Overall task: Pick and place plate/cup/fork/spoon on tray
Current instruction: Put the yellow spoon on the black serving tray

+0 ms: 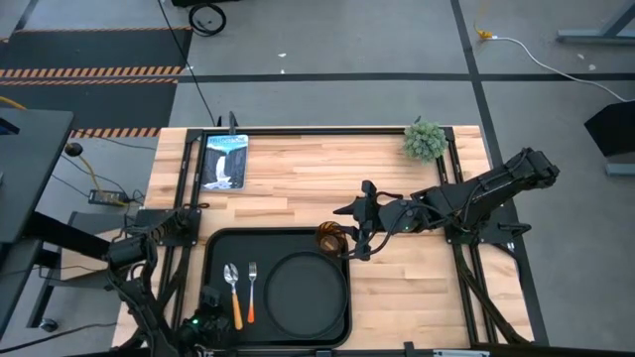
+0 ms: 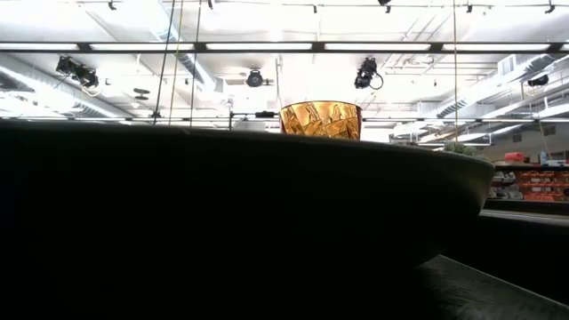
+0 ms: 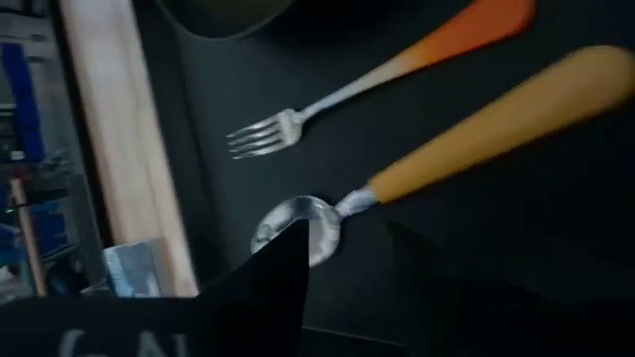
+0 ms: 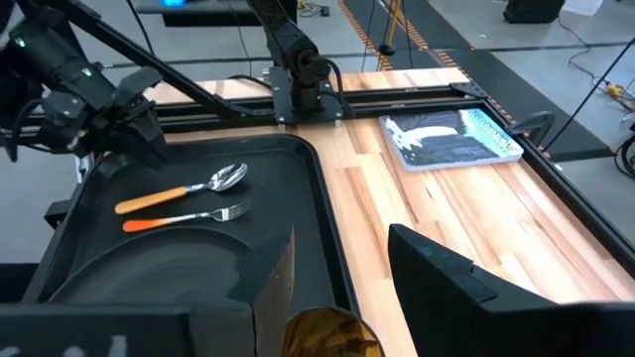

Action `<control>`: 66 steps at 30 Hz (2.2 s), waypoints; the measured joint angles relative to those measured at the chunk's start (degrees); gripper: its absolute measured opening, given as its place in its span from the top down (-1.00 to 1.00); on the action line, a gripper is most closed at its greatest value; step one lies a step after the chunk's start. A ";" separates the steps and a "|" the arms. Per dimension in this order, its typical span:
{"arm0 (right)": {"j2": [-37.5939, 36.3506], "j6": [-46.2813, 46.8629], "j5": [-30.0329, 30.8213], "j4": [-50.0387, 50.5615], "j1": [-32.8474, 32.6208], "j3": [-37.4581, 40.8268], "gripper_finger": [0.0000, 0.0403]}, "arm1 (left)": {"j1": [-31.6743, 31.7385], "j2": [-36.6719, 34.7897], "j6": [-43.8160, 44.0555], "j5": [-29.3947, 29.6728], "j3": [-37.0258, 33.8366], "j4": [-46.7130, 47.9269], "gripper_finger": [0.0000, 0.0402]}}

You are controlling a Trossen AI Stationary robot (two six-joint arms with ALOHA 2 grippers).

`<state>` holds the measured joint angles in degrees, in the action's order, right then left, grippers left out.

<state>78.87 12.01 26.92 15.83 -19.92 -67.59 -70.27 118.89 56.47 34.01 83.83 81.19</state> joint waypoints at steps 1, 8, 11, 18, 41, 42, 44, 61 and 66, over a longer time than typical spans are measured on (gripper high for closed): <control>0.00 -0.02 0.00 -0.25 0.00 0.00 0.15 | 0.33 -0.05 0.04 0.32 -0.53 -0.01 0.34; 0.00 -0.52 -0.02 -0.38 0.00 0.00 0.15 | 1.80 -0.67 1.66 -1.89 -10.19 -3.00 0.47; 0.00 -0.62 -0.02 -0.39 0.00 0.00 0.15 | 2.27 -4.01 1.93 -2.67 -13.37 -4.41 0.54; 0.00 -1.66 -0.02 -0.83 0.07 0.00 0.15 | 3.89 -22.17 9.48 -2.76 -25.61 -14.41 0.74; 0.00 -2.75 -0.02 -1.24 0.00 0.00 0.15 | 22.04 -47.43 2.29 -24.01 -49.98 -40.57 0.29; 0.00 -2.75 -0.02 -1.26 0.00 0.00 0.15 | 22.39 -47.43 2.23 -24.94 -50.35 -40.54 0.28; 0.00 -2.75 -0.02 -1.26 0.00 0.00 0.15 | 22.55 -47.43 2.06 -25.27 -50.51 -40.74 0.28; 0.00 -2.97 -0.09 -1.68 0.00 -0.01 0.15 | 22.50 -43.48 -2.95 -24.65 -50.49 -44.04 0.59; 0.00 -2.99 -0.15 -1.68 0.00 0.00 0.15 | 22.54 -43.45 -3.18 -24.19 -50.48 -46.35 0.66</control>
<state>78.87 9.02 26.76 14.15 -19.92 -67.59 -47.72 75.44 53.29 9.82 33.35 34.84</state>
